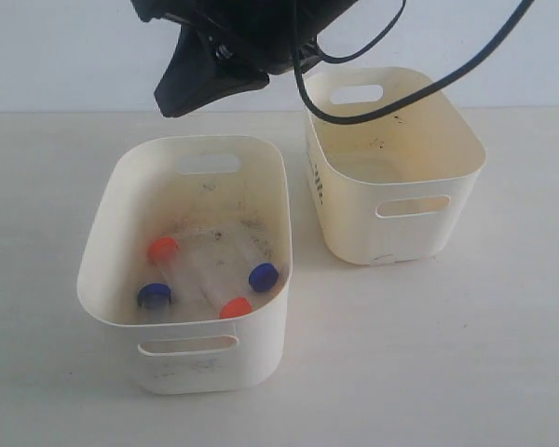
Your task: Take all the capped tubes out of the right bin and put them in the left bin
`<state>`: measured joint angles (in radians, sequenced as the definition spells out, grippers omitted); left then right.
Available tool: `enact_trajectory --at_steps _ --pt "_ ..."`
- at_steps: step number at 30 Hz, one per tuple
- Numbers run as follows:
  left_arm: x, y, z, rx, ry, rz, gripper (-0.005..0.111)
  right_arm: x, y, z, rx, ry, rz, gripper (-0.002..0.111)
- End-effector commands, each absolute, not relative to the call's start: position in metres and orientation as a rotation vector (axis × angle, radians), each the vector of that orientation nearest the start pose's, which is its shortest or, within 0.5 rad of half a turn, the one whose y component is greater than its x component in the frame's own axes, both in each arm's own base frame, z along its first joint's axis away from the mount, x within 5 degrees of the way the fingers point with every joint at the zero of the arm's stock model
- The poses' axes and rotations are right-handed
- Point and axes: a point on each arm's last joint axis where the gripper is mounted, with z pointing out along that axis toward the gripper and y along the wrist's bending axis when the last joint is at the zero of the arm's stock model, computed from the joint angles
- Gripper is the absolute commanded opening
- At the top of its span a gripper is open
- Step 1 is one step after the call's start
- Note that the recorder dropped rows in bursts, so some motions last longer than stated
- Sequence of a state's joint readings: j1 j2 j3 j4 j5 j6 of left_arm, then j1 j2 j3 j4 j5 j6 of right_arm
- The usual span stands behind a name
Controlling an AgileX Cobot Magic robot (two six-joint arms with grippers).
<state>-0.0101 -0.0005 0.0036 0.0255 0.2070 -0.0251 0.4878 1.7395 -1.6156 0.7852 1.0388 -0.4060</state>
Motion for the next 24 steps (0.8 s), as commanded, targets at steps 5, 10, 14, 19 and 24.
enact_trajectory --at_steps 5,10,14,19,24 --pt "0.056 0.000 0.195 -0.008 1.686 -0.016 0.004 0.304 0.233 0.356 -0.826 2.346 1.032 0.000" --pt "0.056 0.000 0.195 -0.008 1.686 -0.016 0.004 0.281 0.235 0.385 -0.909 2.211 0.922 0.000" --pt "0.056 0.000 0.195 -0.008 1.686 -0.016 0.004 0.264 0.229 0.415 -0.906 2.057 0.821 0.000" --pt "0.056 0.000 0.195 -0.008 1.686 -0.016 0.004 0.252 0.216 0.436 -0.905 1.973 0.746 0.000" --pt "0.056 0.000 0.195 -0.008 1.686 -0.016 0.004 0.245 0.201 0.434 -0.887 1.943 0.639 0.000"
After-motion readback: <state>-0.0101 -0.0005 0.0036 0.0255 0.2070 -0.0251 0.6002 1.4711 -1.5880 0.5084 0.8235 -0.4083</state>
